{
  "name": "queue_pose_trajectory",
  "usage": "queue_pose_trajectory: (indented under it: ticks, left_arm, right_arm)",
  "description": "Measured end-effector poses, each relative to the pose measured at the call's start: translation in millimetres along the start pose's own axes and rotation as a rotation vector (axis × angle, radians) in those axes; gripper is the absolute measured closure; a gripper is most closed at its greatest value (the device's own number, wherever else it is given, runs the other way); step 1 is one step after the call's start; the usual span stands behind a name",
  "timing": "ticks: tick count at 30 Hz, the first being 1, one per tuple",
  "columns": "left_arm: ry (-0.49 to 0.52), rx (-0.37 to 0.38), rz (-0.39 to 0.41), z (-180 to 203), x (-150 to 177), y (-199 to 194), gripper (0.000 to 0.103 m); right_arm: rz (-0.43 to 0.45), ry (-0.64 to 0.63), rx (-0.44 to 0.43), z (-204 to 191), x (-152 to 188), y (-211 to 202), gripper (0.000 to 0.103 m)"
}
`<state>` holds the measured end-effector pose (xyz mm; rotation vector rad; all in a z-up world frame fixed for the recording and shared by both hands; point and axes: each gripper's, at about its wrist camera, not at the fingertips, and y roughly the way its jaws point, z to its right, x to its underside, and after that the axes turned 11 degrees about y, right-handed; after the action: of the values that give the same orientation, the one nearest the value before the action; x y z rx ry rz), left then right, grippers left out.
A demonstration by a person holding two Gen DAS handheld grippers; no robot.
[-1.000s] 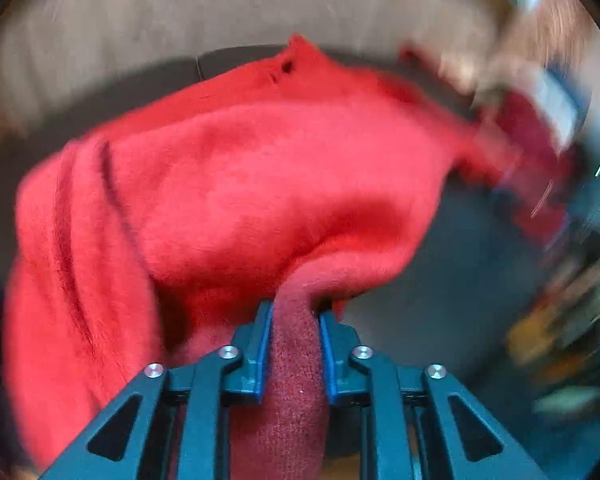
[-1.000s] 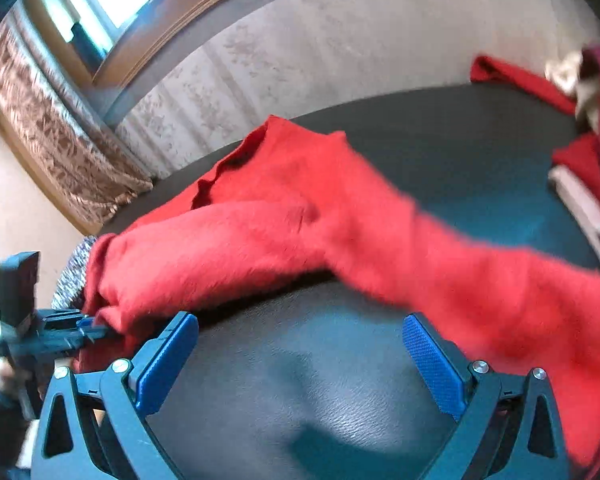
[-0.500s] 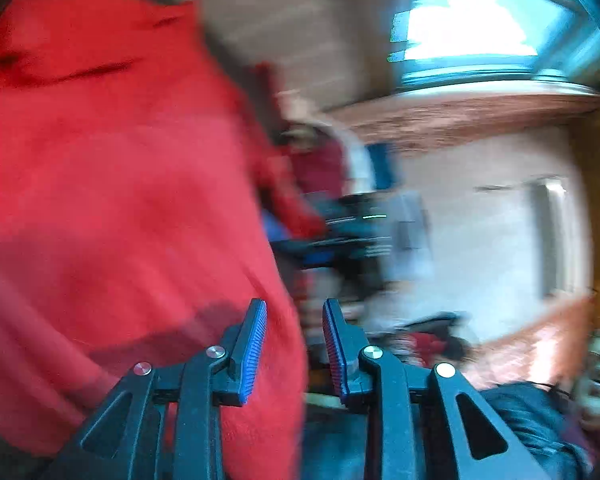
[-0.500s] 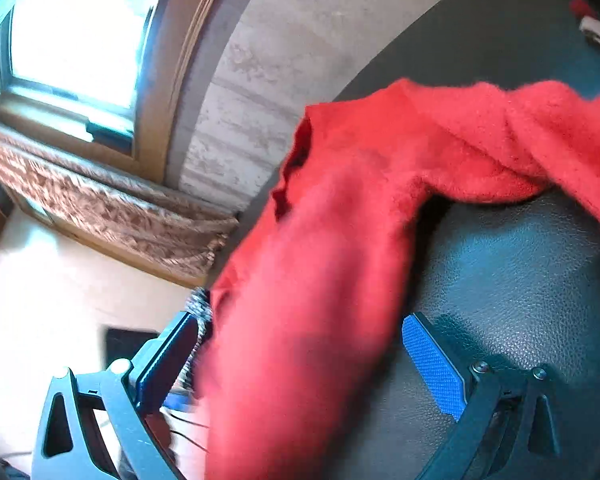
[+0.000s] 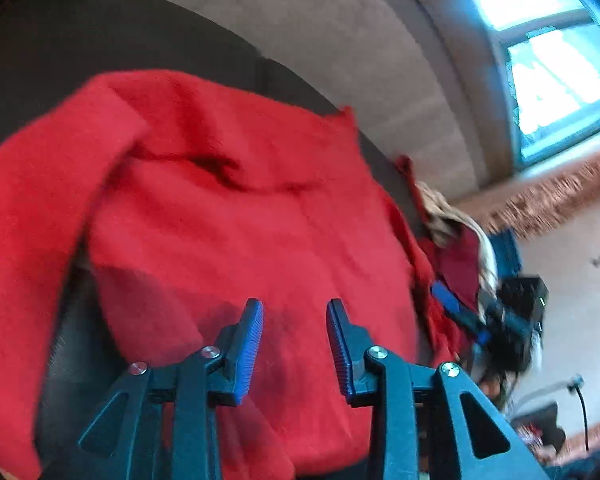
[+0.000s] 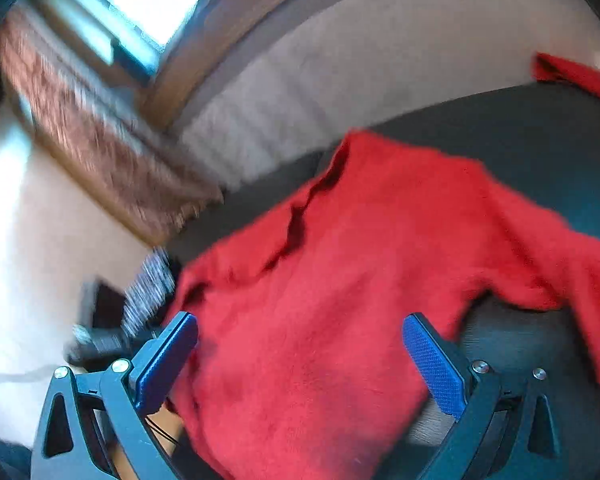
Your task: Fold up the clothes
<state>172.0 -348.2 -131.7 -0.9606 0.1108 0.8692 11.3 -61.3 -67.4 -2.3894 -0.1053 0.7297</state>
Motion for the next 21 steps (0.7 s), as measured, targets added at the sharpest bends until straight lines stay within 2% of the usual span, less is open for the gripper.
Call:
queue_pose_trajectory:
  ticks: [2, 4, 7, 10, 15, 18, 21]
  left_arm:
    - [0.015, -0.056, 0.003, -2.7, -8.1, 4.0, 0.070]
    - [0.028, -0.041, -0.003, -3.7, -17.8, 9.3, 0.070]
    - [0.052, -0.067, -0.019, -5.3, -37.2, 23.7, 0.069]
    - [0.026, -0.081, -0.037, -19.6, -53.7, 41.6, 0.069]
    - [-0.091, 0.011, 0.032, -47.9, -90.0, 59.9, 0.069]
    - [-0.161, 0.062, 0.062, -67.2, -115.6, 67.6, 0.068]
    - [-0.186, 0.103, 0.092, -76.1, -146.4, 75.6, 0.067]
  right_arm:
    - [-0.034, -0.051, 0.056, -6.7, 0.8, 25.2, 0.000]
    - [-0.067, -0.101, 0.113, -13.1, 1.4, 50.2, 0.000]
    - [-0.044, -0.126, 0.212, -5.6, -12.4, 75.2, 0.000]
    - [-0.030, -0.165, 0.303, 1.7, -23.6, 98.3, 0.000]
    - [-0.046, -0.262, 0.407, 8.6, -35.8, 125.8, 0.000]
    - [-0.037, -0.276, 0.429, 10.7, -40.5, 131.0, 0.000]
    - [-0.027, -0.277, 0.434, 11.5, -41.0, 130.3, 0.000]
